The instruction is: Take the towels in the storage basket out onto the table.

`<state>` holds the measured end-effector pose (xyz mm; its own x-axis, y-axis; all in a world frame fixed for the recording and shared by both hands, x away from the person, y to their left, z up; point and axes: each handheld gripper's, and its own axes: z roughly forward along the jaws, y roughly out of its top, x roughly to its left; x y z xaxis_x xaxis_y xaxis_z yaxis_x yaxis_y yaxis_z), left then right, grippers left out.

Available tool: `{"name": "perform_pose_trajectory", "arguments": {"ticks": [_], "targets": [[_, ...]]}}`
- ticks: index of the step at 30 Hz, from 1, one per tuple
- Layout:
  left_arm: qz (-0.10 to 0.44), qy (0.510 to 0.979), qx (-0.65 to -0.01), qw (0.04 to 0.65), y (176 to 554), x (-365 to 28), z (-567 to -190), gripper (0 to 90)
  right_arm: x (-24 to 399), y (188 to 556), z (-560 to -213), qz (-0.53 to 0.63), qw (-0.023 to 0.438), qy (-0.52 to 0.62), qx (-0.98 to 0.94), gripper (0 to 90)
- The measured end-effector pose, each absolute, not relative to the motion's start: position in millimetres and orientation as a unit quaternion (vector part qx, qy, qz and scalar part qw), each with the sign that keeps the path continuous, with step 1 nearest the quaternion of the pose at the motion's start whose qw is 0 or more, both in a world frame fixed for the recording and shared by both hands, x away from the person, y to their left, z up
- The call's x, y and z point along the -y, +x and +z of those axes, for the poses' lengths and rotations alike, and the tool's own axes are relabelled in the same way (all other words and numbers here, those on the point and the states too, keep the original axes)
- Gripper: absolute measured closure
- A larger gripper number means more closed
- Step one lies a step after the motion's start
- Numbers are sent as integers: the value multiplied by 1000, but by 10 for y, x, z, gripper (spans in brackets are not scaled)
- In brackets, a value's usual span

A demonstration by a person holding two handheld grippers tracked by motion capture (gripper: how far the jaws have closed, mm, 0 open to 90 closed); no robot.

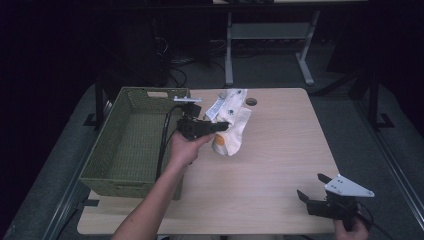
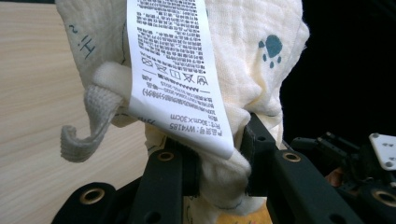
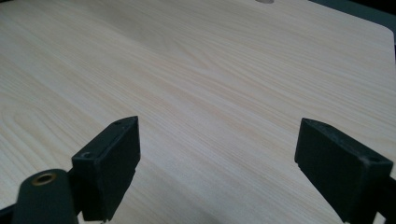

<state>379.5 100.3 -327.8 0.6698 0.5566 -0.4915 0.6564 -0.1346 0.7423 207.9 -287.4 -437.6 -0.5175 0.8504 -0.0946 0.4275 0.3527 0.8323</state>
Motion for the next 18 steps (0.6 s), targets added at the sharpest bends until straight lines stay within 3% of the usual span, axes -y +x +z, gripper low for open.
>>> {"name": "perform_pose_trajectory", "arguments": {"ticks": [18], "targets": [[-52,772,-406,486,3975,-480,-3623,729,2865,2083,-4372,388,266,406,-784,139]]}}
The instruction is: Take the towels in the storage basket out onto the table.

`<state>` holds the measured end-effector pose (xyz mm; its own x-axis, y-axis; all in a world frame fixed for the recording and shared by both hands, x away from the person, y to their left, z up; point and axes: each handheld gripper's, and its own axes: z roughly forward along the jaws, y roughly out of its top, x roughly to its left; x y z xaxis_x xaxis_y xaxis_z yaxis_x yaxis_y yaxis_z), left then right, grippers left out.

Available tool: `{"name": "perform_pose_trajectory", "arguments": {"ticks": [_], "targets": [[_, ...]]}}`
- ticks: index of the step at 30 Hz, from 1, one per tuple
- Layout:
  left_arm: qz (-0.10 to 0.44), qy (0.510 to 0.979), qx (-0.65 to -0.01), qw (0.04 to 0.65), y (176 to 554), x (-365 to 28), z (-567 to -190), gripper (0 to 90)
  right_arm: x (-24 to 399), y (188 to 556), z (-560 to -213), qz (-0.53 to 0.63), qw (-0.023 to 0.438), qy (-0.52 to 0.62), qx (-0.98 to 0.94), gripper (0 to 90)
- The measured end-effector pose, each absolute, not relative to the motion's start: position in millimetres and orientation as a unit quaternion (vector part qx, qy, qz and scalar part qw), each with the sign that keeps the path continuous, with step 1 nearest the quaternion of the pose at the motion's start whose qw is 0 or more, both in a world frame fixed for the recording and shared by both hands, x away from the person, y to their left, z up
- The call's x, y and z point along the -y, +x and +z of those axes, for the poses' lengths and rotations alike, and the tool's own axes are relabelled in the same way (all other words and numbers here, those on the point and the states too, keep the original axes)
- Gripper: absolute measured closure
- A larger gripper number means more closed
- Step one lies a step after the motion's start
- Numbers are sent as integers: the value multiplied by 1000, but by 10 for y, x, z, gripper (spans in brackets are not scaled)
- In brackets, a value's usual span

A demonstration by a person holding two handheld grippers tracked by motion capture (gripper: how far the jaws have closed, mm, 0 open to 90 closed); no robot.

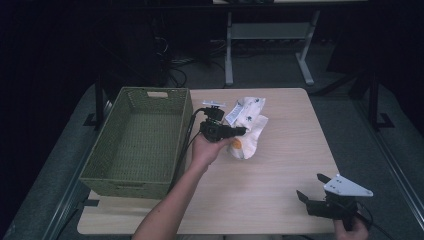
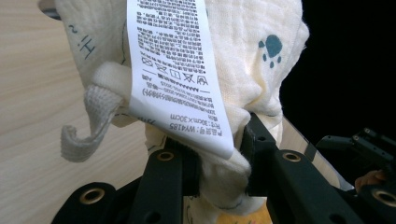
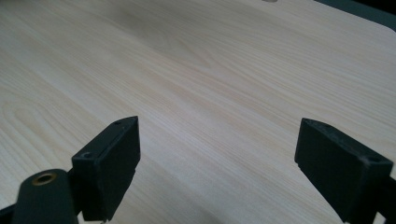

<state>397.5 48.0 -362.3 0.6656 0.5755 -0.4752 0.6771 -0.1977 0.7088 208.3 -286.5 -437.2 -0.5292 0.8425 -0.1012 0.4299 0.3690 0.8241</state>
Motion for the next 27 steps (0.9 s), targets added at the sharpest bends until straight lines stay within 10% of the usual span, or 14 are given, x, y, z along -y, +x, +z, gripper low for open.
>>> {"name": "perform_pose_trajectory", "arguments": {"ticks": [27], "targets": [[-26,797,-426,427,4137,-49,-4098,722,2818,2087,-4366,386,261,396,-791,139]]}}
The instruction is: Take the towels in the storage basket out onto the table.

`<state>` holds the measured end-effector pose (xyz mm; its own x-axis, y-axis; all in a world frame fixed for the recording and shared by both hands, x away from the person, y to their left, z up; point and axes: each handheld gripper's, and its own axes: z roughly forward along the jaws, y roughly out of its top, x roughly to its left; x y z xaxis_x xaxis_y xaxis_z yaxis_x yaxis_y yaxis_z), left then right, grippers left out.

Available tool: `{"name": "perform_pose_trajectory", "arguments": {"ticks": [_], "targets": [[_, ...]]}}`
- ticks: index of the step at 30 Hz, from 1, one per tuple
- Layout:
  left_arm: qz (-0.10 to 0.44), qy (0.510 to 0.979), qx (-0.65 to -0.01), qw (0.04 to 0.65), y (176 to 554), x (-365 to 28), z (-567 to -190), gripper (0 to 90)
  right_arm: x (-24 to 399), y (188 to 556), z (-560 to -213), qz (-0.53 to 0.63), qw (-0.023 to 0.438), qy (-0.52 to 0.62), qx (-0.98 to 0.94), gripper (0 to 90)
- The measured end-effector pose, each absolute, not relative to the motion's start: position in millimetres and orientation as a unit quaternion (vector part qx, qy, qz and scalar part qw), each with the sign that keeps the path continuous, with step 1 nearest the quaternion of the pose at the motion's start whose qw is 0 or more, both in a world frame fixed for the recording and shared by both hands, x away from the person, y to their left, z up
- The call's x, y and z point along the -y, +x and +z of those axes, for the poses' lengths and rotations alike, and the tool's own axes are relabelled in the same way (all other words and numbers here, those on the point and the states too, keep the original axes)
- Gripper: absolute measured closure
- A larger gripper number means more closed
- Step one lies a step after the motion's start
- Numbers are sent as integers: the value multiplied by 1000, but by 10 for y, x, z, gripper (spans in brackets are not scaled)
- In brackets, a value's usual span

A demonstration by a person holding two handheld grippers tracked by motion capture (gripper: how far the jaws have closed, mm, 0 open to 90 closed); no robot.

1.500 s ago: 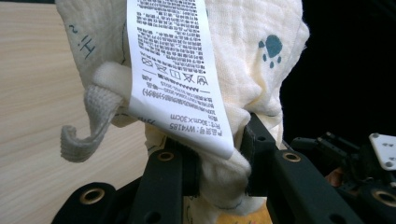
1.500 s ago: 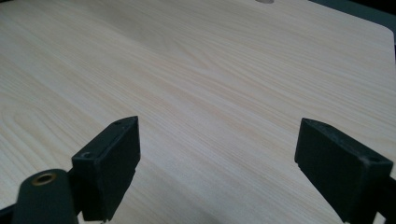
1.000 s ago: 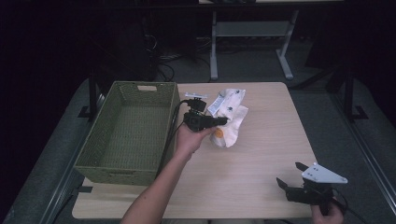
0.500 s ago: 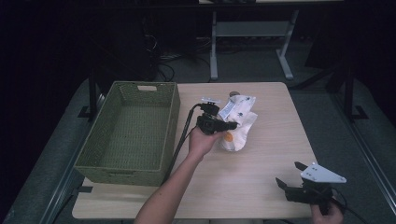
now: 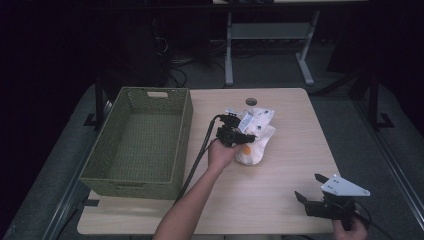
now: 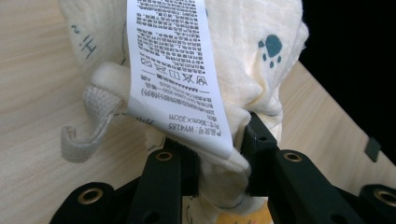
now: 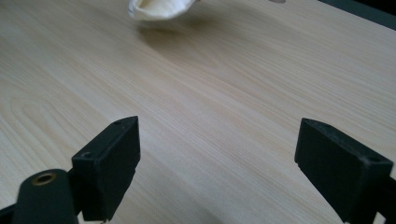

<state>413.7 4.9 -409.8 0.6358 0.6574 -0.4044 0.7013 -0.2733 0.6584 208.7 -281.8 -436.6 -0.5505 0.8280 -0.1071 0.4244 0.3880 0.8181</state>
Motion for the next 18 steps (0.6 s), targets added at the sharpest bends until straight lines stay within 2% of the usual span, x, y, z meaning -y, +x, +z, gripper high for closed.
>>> {"name": "perform_pose_trajectory", "arguments": {"ticks": [10,18], "targets": [[-3,812,-429,396,4140,95,-4254,714,2814,2094,-4370,386,262,393,-792,139],[-9,809,-435,395,4165,106,-4305,692,2815,2096,-4371,386,262,395,-792,139]]}}
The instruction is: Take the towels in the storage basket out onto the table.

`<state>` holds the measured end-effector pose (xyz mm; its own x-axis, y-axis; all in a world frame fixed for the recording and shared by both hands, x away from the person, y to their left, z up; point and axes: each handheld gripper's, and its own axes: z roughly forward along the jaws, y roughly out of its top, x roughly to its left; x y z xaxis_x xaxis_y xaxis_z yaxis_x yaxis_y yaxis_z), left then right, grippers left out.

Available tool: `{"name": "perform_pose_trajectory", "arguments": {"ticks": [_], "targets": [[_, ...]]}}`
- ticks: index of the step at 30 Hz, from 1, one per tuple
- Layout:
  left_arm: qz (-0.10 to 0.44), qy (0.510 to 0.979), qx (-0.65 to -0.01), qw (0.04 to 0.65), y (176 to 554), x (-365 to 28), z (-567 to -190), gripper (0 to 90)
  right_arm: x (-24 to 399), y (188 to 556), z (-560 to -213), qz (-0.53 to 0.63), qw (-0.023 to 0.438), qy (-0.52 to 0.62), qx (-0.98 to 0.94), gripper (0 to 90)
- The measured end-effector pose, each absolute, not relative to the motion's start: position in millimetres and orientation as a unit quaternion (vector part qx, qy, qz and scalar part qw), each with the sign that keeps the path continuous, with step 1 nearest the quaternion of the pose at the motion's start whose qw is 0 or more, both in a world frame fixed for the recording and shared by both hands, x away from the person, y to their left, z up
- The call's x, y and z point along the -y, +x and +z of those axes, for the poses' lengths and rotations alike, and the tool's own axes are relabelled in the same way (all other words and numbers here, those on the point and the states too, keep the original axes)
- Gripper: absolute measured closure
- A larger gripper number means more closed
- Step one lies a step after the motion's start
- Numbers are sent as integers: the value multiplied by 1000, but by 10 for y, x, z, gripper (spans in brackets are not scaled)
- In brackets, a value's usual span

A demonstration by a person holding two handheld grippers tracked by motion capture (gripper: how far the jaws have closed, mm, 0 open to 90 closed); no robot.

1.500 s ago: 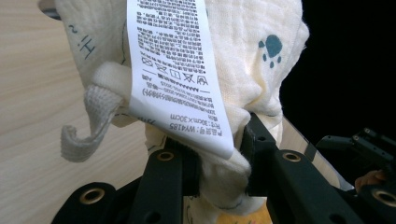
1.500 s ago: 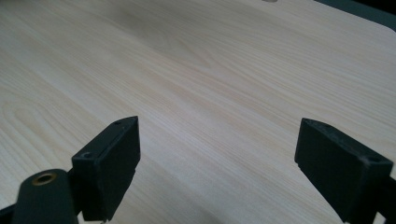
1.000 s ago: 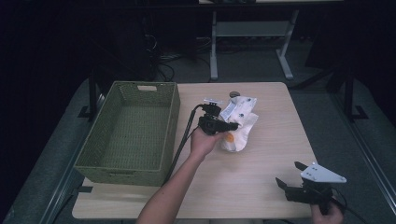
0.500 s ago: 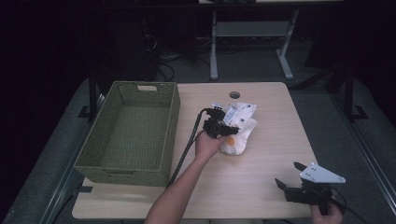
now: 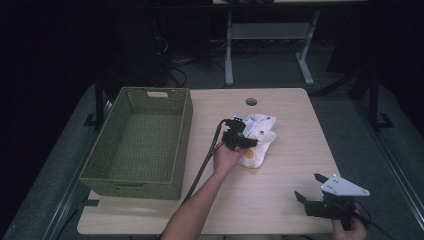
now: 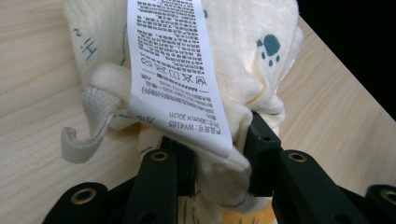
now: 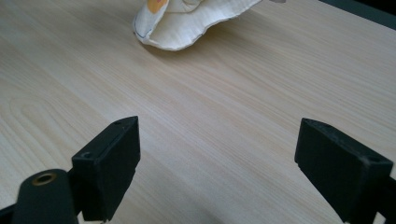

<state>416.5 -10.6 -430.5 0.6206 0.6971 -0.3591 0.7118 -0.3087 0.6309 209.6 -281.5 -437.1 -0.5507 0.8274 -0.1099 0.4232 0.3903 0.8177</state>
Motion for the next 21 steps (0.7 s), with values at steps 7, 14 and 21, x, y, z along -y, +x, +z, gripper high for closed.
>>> {"name": "perform_pose_trajectory", "arguments": {"ticks": [7,14,21], "targets": [[-16,805,-441,397,4166,119,-4331,638,2830,2096,-4374,387,262,396,-791,139],[-8,800,-441,406,4116,108,-4307,506,2830,2087,-4368,388,262,397,-789,139],[-1,792,-439,425,4034,48,-4230,438,2811,2095,-4369,386,262,396,-791,139]]}}
